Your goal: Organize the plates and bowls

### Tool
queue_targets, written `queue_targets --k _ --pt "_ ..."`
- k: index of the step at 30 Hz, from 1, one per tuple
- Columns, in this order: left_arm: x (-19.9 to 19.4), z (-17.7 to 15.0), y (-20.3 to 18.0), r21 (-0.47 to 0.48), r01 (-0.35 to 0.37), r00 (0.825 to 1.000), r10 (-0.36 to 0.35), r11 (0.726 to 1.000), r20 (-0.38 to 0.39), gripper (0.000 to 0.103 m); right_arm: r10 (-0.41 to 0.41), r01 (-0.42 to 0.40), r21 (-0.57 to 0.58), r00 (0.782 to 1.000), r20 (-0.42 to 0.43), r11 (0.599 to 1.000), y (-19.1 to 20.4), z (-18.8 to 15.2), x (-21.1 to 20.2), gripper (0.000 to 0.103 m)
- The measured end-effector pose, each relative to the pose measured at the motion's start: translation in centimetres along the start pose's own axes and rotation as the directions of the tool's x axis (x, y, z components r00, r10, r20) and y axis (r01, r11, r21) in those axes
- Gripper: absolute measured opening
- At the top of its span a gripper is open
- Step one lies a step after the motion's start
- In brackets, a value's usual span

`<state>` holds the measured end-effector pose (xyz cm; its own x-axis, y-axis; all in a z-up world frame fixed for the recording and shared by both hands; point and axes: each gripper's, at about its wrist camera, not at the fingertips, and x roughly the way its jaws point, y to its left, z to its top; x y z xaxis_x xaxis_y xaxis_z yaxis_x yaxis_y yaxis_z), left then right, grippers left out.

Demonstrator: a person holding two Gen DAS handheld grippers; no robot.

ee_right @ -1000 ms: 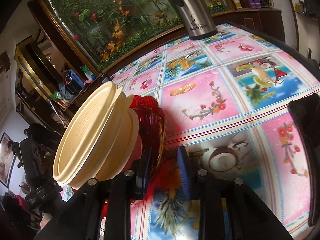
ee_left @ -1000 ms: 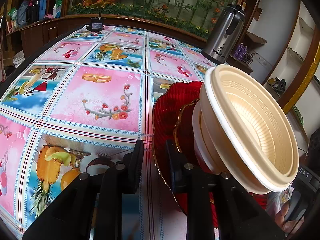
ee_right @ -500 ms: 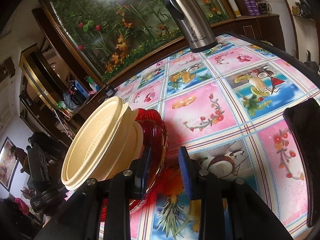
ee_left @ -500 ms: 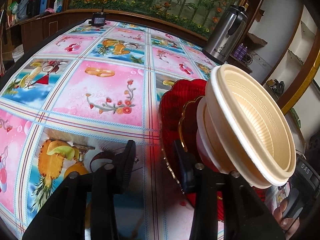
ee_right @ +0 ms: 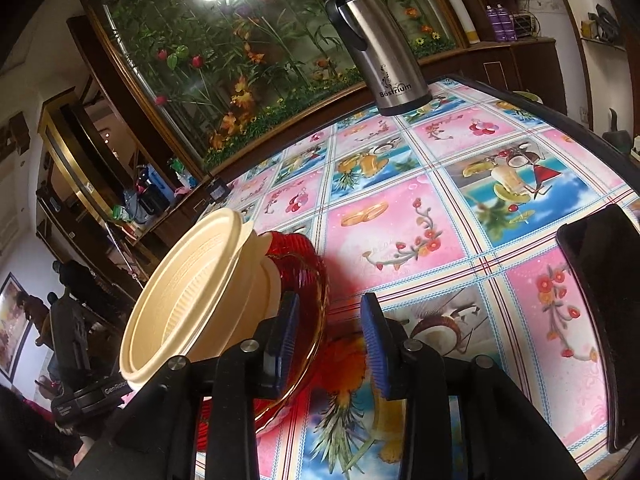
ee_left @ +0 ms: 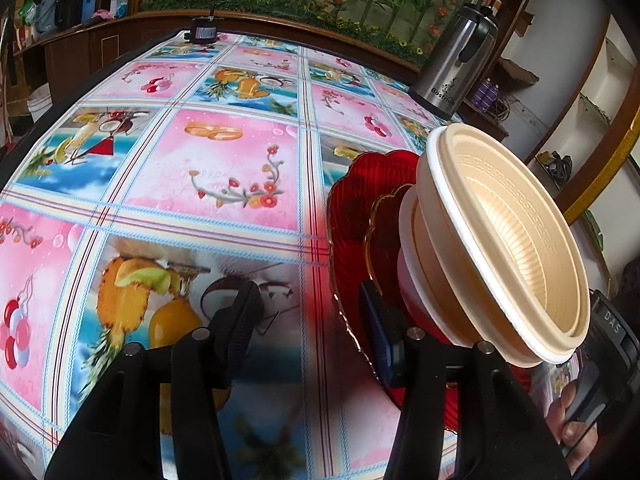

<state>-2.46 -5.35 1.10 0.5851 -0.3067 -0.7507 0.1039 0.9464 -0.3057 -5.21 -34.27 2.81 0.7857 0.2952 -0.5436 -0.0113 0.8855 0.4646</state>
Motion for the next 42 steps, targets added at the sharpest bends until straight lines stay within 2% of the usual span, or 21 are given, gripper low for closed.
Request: queue_targets --k 5,9,15,20,33,40,42 --pt "-0.1 -0.1 0.0 0.004 -0.004 1.000 0.004 1.000 -0.002 0.052 -0.003 0.003 -0.005 1.000 0.008 1.000 0.1 0.0 -0.1 0.038" --pt "-0.1 -0.1 0.0 0.006 -0.011 1.000 0.011 1.000 -0.001 0.054 0.019 -0.019 -0.018 1.000 -0.019 1.000 0.3 -0.1 0.3 0.038" --pt "-0.1 -0.1 0.0 0.011 -0.038 0.999 0.038 0.999 0.000 0.063 0.026 -0.026 -0.058 1.000 -0.014 0.998 1.2 -0.4 0.0 0.038" --pt "-0.1 -0.1 0.3 0.005 -0.052 0.999 0.052 0.999 0.002 0.070 0.029 -0.029 -0.042 1.000 -0.012 0.999 0.8 -0.3 0.0 0.038" --pt "0.1 0.2 0.7 -0.008 -0.071 0.997 0.071 0.997 0.010 0.074 0.042 -0.042 -0.036 0.999 -0.006 0.998 0.8 -0.4 0.0 0.038" --pt "-1.0 0.4 1.4 -0.034 -0.022 1.000 0.021 0.999 -0.009 0.075 0.044 -0.043 -0.037 0.999 0.015 0.998 0.7 -0.4 -0.3 0.038" --pt "-1.7 0.3 1.9 -0.044 -0.007 1.000 0.006 0.999 -0.024 0.079 0.039 -0.038 -0.043 0.999 0.029 0.998 0.7 -0.4 -0.6 0.038"
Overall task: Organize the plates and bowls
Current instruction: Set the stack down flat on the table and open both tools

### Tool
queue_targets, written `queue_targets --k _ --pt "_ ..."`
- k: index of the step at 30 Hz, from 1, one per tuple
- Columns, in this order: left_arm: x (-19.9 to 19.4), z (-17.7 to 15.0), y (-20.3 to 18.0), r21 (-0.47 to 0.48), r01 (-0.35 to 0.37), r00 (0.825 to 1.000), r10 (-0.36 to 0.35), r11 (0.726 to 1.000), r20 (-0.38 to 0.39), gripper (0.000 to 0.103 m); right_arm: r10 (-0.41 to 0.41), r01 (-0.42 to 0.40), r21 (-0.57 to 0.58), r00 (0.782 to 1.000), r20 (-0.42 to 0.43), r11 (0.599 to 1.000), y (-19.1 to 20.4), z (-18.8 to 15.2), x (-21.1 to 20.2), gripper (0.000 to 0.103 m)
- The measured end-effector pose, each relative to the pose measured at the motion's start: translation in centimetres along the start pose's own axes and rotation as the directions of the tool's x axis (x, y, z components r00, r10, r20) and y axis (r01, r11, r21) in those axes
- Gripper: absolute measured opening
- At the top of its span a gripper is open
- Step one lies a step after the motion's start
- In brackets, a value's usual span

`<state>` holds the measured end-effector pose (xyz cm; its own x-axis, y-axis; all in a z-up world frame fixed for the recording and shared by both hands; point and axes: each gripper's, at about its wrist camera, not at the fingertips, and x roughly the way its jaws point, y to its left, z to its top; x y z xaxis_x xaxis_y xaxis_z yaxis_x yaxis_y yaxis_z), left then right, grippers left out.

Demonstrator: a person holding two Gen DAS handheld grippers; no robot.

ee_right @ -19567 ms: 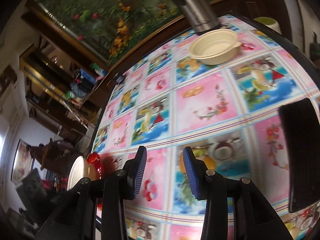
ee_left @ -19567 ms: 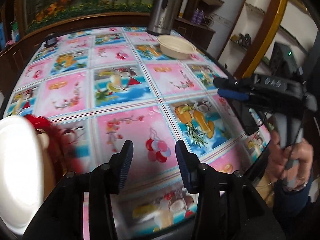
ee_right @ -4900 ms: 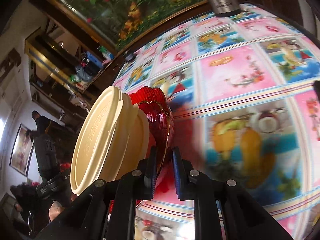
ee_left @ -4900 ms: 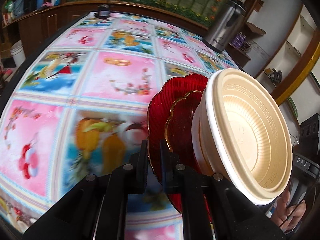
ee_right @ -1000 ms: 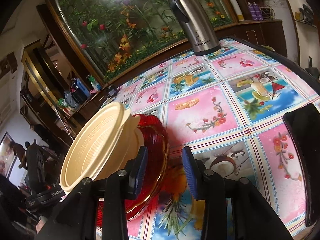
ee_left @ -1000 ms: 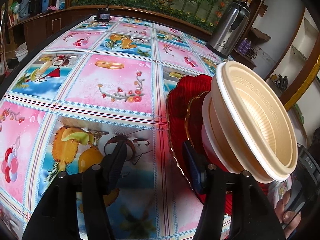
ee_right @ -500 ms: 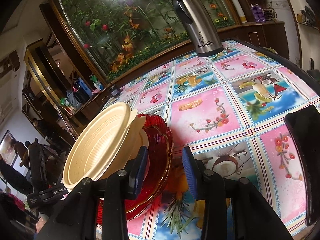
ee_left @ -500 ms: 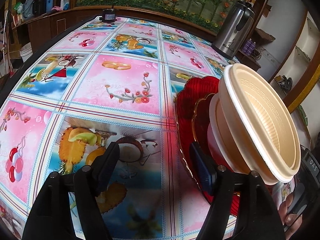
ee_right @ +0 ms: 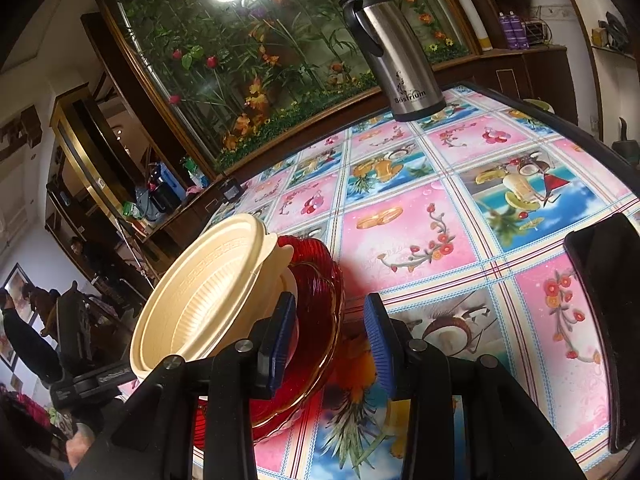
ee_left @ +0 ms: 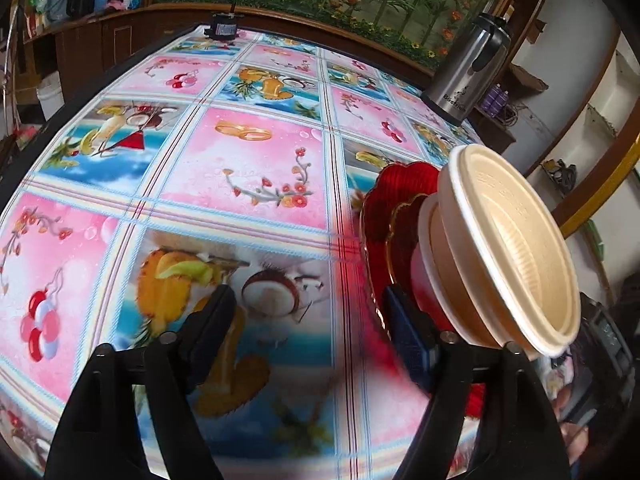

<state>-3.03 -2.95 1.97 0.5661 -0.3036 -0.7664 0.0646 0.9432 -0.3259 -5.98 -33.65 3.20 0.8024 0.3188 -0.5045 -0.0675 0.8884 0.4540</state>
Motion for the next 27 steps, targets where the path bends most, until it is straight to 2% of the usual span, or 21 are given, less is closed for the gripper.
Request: queue_targets --k 3,7,10,12,19,22,27 --pt "-1.4 -0.4 0.8 -0.016 0.019 1.000 -0.018 1.000 0.013 0.082 -0.004 0.004 -0.018 1.000 0.023 1.000 0.3 0.0 -0.6 0.044" --pt "-3.0 -1.6 0.9 0.012 -0.024 0.998 0.023 1.000 0.062 0.083 -0.021 0.024 -0.054 0.999 0.047 0.998 1.1 -0.2 -1.2 0.045" --pt "-2.3 -2.1 1.0 0.019 -0.037 0.999 0.037 0.999 0.038 0.083 -0.032 0.038 -0.078 0.996 0.083 0.996 1.6 -0.4 -1.9 0.056" --pt "-1.4 -2.2 1.5 0.006 -0.049 0.999 0.048 0.999 0.017 0.083 -0.032 0.040 -0.084 0.995 0.093 0.996 1.8 -0.4 -2.1 0.059" --pt "-0.9 -1.7 1.9 0.008 -0.065 0.998 0.065 0.998 0.013 0.083 -0.033 0.037 -0.056 0.997 0.071 0.998 1.1 -0.2 -1.9 0.059" --pt "-1.2 -1.4 2.2 0.016 -0.109 0.993 0.109 0.994 0.044 0.083 -0.028 0.031 -0.052 0.997 0.065 0.998 1.0 -0.2 -1.9 0.059" --pt "-1.4 -0.5 3.5 -0.012 -0.118 0.990 0.119 0.993 0.073 0.083 -0.021 0.024 -0.044 0.998 0.054 0.999 0.8 0.0 -1.6 0.059"
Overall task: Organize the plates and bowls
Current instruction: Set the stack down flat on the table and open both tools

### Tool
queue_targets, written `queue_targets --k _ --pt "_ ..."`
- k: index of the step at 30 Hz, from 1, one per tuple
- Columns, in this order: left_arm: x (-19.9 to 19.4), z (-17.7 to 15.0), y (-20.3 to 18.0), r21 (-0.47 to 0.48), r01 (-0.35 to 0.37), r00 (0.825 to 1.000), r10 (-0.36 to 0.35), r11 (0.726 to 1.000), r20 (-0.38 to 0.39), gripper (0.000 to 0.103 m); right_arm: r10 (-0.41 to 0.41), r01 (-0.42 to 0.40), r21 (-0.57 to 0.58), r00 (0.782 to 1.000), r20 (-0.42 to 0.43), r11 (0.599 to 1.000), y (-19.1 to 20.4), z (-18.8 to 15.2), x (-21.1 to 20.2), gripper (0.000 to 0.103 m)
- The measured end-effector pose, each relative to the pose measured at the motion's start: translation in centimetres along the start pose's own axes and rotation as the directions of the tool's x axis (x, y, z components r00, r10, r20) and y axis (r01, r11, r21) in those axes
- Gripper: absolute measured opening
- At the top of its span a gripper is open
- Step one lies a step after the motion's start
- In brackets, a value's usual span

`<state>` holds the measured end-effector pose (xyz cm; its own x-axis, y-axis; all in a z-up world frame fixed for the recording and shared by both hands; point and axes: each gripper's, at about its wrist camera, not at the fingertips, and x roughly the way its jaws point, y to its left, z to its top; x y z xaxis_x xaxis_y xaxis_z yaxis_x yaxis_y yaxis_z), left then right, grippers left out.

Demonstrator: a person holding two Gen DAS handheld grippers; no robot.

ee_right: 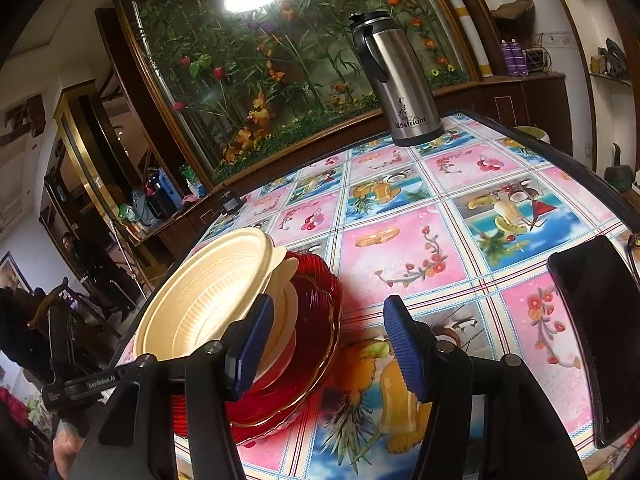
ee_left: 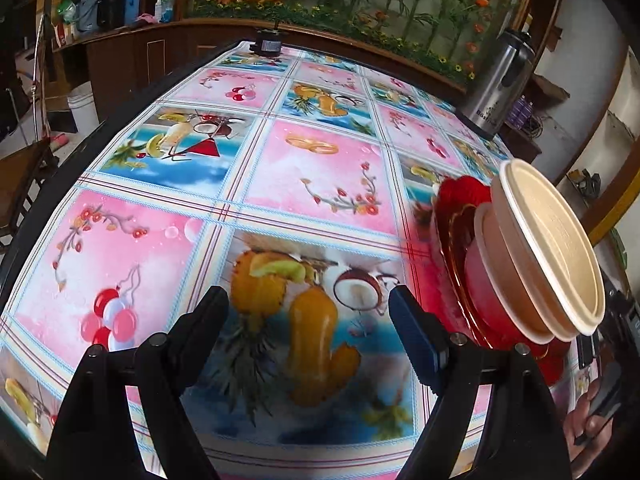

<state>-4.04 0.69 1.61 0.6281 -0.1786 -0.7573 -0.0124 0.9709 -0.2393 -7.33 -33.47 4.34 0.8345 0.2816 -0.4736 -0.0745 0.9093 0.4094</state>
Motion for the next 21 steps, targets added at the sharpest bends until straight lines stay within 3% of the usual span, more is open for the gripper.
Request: queue_targets --k 7,12,21 --pt "0.0 0.4 0.6 -0.017 -0.001 1.000 0.001 1.000 0.000 0.083 0.008 -0.008 0.006 1.000 -0.010 1.000 -0.1 0.0 0.3 0.059" --pt "0.1 0.6 0.9 0.011 0.073 0.996 -0.072 0.997 -0.058 0.083 0.008 -0.008 0.017 1.000 -0.008 1.000 -0.2 0.0 0.2 0.059" --pt "-2.2 0.1 2.1 -0.028 0.060 0.997 -0.059 0.998 0.051 0.083 0.015 -0.015 0.005 1.000 0.007 1.000 0.0 0.0 0.0 0.061"
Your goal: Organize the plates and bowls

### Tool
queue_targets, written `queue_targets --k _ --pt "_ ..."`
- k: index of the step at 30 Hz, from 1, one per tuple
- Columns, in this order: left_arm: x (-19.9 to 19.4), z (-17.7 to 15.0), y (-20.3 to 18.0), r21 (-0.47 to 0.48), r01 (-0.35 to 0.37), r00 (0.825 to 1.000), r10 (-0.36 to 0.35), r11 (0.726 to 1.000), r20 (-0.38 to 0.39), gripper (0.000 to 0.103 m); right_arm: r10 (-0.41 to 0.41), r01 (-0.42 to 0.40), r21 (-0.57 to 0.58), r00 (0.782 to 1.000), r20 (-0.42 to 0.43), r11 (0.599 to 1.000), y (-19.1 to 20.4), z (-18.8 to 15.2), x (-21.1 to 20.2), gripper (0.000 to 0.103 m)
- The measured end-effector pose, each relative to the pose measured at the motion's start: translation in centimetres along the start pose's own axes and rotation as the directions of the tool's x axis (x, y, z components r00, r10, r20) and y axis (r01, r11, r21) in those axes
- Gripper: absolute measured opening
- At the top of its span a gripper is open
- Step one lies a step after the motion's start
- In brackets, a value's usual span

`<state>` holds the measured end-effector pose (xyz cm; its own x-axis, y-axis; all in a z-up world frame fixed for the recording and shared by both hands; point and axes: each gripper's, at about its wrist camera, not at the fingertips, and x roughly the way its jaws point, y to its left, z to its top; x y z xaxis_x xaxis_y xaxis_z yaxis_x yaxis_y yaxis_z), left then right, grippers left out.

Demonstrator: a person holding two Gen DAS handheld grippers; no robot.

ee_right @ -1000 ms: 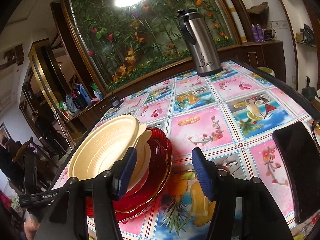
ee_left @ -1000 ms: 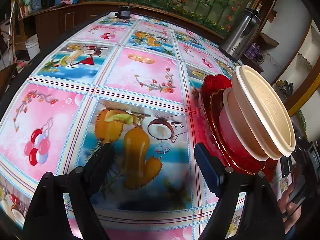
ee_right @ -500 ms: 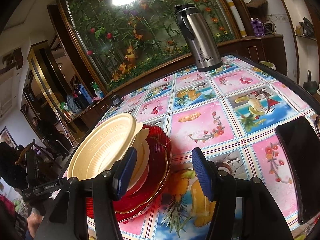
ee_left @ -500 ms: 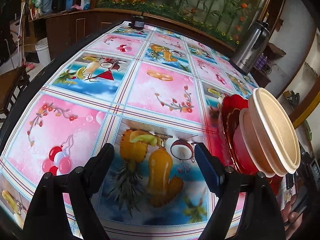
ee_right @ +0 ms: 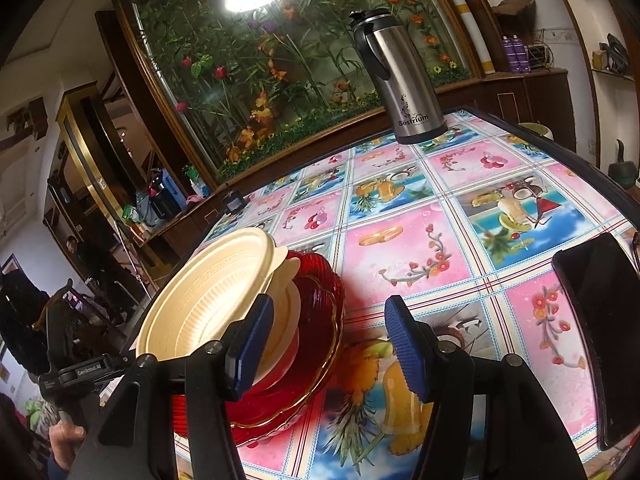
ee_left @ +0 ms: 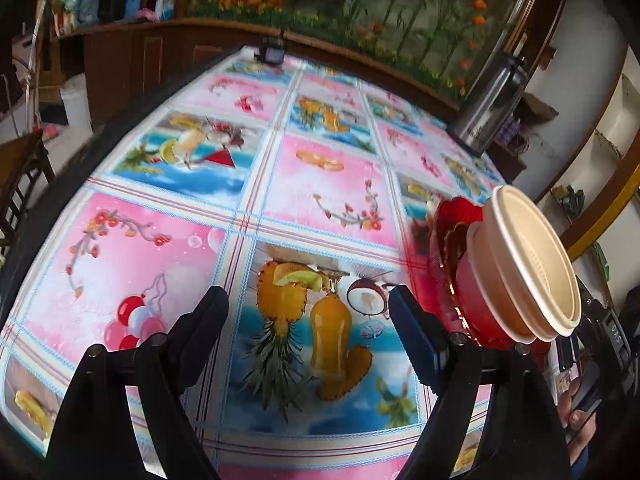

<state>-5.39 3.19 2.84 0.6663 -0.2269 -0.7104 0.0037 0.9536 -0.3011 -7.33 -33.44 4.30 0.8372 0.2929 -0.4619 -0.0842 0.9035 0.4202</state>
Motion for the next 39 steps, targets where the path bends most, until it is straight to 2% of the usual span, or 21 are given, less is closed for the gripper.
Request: queue_targets --k 6,11,14,15,17,19,21,23,25,27,32,36,39 --pt "-1.8 -2.1 -3.8 0.098 0.037 0.994 -0.047 0.994 0.097 0.083 -0.015 0.017 -0.040 1.000 0.027 0.999 0.8 -0.2 -0.6 0.061" --pt "-2.7 -4.0 -6.9 0.201 0.079 0.980 -0.113 0.976 0.166 0.083 -0.059 0.066 -0.118 0.996 0.065 0.991 2.7 -0.9 -1.9 0.061" --pt "-3.1 -4.5 -8.6 0.260 0.069 0.972 -0.123 0.963 0.199 0.083 -0.051 0.060 -0.138 0.996 0.067 0.989 3.3 -2.1 -3.1 0.071" --pt "-3.2 -4.8 -9.2 0.285 0.061 0.970 -0.123 0.957 0.207 0.083 -0.047 0.057 -0.143 0.996 0.072 0.988 3.4 -2.5 -3.6 0.071" --pt "-3.5 -5.3 -10.1 0.320 0.074 0.965 -0.149 0.944 0.216 0.084 -0.042 0.053 -0.139 0.996 0.081 0.989 3.3 -3.0 -4.3 0.076" --pt "-3.8 -5.7 -10.8 0.341 0.090 0.960 -0.172 0.936 0.219 0.089 -0.043 0.054 -0.113 0.995 0.093 0.992 2.8 -3.3 -4.8 0.079" --pt "-3.9 -6.1 -11.4 0.375 0.103 0.958 -0.193 0.921 0.210 0.089 -0.041 0.051 -0.100 0.994 0.097 0.994 2.5 -3.4 -5.0 0.079" --pt "-4.0 -6.3 -11.9 0.402 0.087 0.959 -0.186 0.911 0.214 0.089 -0.048 0.059 -0.104 0.994 0.100 0.993 2.6 -3.5 -5.1 0.079" --pt "-4.0 -6.2 -12.0 0.401 0.057 0.963 -0.157 0.914 0.221 0.091 -0.046 0.061 -0.128 0.992 0.117 0.990 3.2 -3.7 -5.4 0.082" --pt "-3.9 -6.2 -11.8 0.388 0.057 0.965 -0.150 0.920 0.215 0.091 -0.044 0.063 -0.144 0.990 0.133 0.987 3.5 -3.8 -5.6 0.088" --pt "-3.4 -6.0 -11.7 0.361 0.017 0.977 -0.092 0.932 0.194 0.092 -0.047 0.066 -0.138 0.989 0.140 0.988 3.3 -3.5 -5.7 0.096" --pt "-3.5 -6.2 -11.7 0.362 -0.006 0.975 -0.076 0.932 0.211 0.092 -0.053 0.072 -0.136 0.989 0.136 0.988 3.3 -3.4 -5.6 0.100" --pt "-3.0 -5.9 -11.9 0.364 -0.034 0.980 -0.039 0.931 0.193 0.092 -0.055 0.074 -0.140 0.989 0.135 0.987 3.4 -3.4 -5.6 0.101"
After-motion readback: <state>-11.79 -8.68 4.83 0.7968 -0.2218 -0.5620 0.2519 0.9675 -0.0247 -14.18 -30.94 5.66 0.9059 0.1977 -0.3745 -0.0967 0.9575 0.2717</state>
